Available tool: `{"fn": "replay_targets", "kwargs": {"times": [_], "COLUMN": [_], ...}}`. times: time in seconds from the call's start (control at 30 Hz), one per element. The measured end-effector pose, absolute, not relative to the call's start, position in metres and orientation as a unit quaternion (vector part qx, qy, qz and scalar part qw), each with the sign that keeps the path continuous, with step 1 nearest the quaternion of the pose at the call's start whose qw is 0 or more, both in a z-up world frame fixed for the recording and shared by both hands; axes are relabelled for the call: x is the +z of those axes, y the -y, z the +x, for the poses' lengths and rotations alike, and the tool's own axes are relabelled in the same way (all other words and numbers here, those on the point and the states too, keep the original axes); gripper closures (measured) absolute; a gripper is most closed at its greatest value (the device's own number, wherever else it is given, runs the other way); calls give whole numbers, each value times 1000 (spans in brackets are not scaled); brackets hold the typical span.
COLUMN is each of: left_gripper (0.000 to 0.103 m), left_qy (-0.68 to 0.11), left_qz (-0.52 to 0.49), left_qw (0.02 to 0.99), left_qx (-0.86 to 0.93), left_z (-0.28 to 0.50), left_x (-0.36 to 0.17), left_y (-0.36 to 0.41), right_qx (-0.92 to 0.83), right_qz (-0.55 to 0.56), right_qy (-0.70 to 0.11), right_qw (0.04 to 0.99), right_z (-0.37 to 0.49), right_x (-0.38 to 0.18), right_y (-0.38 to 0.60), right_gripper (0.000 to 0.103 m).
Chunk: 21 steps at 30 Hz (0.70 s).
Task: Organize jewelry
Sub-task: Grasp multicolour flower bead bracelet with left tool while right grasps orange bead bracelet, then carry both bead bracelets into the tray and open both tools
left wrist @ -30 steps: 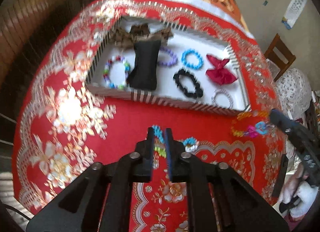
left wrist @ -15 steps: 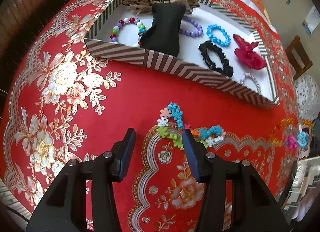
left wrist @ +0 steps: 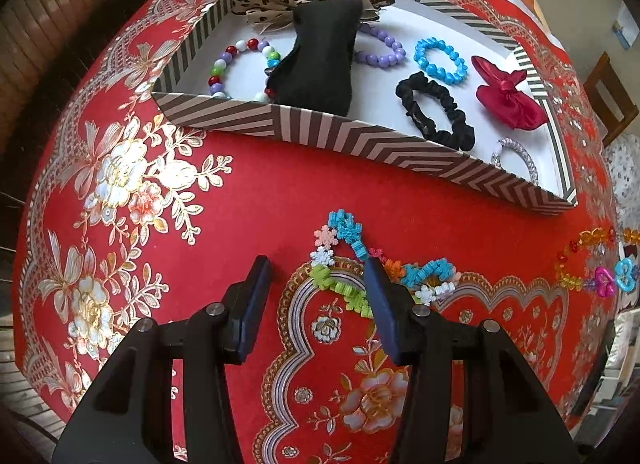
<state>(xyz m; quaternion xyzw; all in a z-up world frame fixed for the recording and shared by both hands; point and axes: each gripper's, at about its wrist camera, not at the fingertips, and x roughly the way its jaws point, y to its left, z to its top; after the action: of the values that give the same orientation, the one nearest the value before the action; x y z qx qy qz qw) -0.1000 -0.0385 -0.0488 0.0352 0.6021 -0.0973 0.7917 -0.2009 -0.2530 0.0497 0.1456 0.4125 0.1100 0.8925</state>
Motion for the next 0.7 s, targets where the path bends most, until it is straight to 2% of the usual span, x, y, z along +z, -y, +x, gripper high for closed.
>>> {"fn": "replay_targets", "kwargs": {"times": [0.03, 0.1, 0.17, 0.33, 0.7], "left_gripper": [58, 77, 92, 92, 92], "left_qy": [-600, -597, -596, -601, -538], "left_qz": [38, 37, 49, 22, 8], "left_qw": [793, 793, 792, 784, 821], "left_qx": [-100, -113, -120, -155, -190], "left_z": [-100, -101, -102, -106, -110], "left_x": [-49, -48, -50, -45, 41], "left_y": [41, 43, 48, 49, 41], "right_qx": [110, 113, 115, 119, 120], "right_qz": [145, 143, 143, 141, 139], "right_qy": [-413, -414, -414, -411, -390], "right_qw": [892, 892, 892, 893, 902], "right_z": [-200, -199, -198, -198, -200], "right_x": [49, 49, 49, 51, 70], "right_y": [252, 250, 249, 247, 253], "right_gripper": [94, 94, 94, 94, 94]}}
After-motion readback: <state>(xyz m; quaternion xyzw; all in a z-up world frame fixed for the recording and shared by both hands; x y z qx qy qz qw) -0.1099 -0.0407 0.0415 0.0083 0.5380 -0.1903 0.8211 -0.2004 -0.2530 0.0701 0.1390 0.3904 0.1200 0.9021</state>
